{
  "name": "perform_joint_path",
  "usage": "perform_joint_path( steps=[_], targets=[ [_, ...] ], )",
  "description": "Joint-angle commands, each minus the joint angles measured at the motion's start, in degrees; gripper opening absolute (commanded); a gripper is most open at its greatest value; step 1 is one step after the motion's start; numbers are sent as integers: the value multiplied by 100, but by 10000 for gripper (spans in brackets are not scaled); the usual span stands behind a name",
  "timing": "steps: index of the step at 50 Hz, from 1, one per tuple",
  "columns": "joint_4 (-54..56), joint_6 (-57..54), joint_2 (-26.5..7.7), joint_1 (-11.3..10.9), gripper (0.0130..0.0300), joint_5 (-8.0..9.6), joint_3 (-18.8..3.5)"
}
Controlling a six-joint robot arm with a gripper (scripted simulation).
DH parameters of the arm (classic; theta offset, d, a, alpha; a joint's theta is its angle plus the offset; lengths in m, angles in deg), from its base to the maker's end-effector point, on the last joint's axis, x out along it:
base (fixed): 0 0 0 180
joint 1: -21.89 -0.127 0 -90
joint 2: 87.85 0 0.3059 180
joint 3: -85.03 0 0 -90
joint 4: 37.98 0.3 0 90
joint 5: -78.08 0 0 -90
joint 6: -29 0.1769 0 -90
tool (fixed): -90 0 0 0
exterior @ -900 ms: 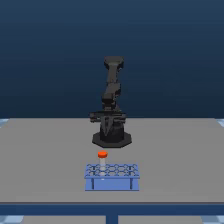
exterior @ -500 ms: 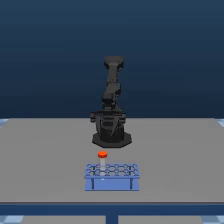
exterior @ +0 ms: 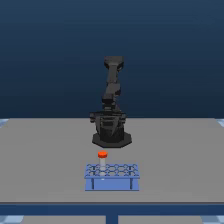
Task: Pick up the centrifuge tube on the rack
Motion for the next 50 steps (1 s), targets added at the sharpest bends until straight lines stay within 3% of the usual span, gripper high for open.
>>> perform_joint_path(
  steps=[1,30,50],
  targets=[
    [-212,234,-28,13,300,-14,-16],
    [-2100,2035,-376,126,300,-130,-211],
    [-3933,3707,-1023,296,300,-334,-634]
  ],
)
